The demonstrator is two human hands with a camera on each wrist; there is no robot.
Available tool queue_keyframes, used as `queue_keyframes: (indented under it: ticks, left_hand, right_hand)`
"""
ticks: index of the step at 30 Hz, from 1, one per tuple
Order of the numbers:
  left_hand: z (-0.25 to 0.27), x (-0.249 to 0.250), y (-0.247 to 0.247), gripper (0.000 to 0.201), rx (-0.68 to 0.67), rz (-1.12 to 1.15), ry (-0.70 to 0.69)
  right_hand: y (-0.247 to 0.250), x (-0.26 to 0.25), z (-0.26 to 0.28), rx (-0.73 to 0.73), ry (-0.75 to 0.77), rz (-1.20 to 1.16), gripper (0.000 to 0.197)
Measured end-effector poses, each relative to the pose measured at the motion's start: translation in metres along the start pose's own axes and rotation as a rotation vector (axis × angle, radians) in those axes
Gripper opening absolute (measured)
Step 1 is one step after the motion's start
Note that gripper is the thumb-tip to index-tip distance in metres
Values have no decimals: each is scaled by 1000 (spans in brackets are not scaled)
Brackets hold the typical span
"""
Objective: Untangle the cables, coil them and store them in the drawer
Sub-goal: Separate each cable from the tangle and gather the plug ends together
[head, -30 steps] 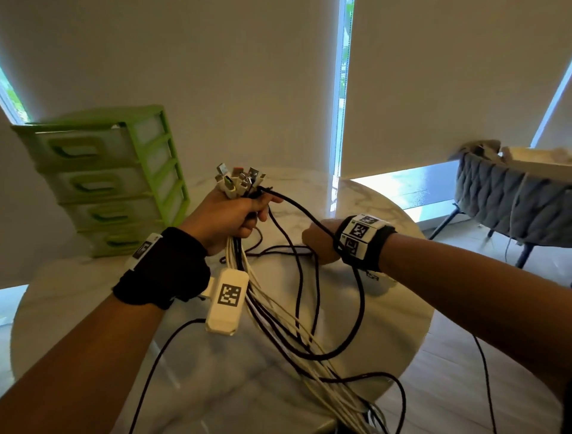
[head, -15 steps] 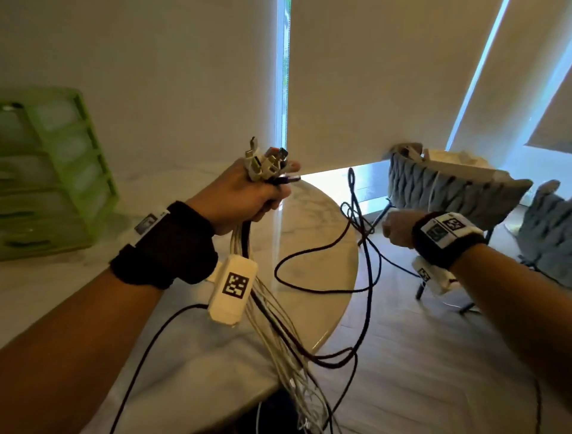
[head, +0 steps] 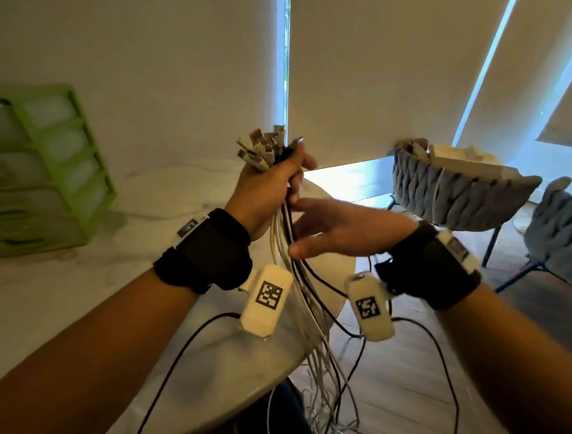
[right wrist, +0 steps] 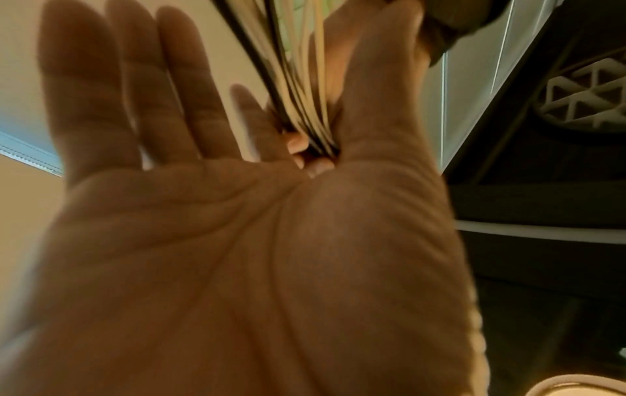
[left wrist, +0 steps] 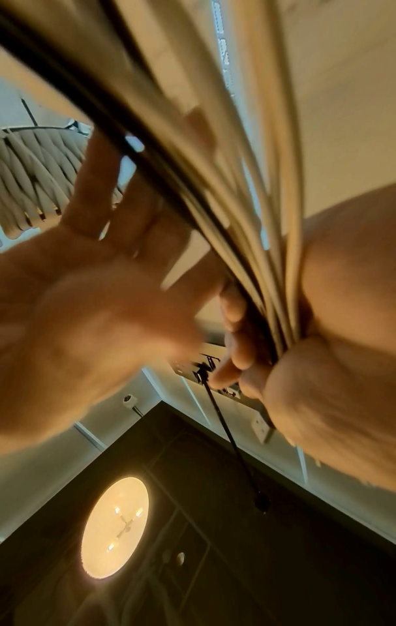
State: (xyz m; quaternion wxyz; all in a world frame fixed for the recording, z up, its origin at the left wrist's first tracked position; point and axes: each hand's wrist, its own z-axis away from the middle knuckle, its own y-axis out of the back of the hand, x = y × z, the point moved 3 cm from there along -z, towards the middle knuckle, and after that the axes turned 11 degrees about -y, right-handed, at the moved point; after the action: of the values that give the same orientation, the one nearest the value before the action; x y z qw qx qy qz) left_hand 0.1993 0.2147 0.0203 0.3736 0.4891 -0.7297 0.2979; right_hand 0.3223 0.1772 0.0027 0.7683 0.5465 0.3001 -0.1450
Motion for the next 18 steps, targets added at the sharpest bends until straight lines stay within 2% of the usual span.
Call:
queue_keyframes:
  ticks: [2, 5, 7, 9, 11, 13, 15, 18]
  left_hand:
    - [3, -2, -3, 38, -41, 0, 39]
    - [6, -5, 0, 39, -75, 68, 174]
    - [11, -9, 1, 39, -119, 104, 268]
    - [17, -13, -4, 38, -179, 123, 308]
    - [21, -16, -10, 38, -212, 134, 303]
    - [23, -18, -13, 36, -223, 129, 263]
    - [25, -20, -14, 21, -237, 135, 239]
    - [29, -22, -11, 14, -251, 173, 291]
  right_hand:
    - [-5, 3, -2, 15, 16, -2, 76]
    - [19, 6, 4, 151, -1, -169, 53]
    - [40, -6, 14, 319, 88, -351, 42]
    - [51, -29, 22, 430, 250, -491, 35]
    - [48, -54, 22, 471, 361, -327, 28]
    - [35, -71, 14, 479, 386, 3, 26]
    - [26, -77, 5, 554, 408, 277, 28]
    - [23, -73, -5, 638, 469, 281, 37]
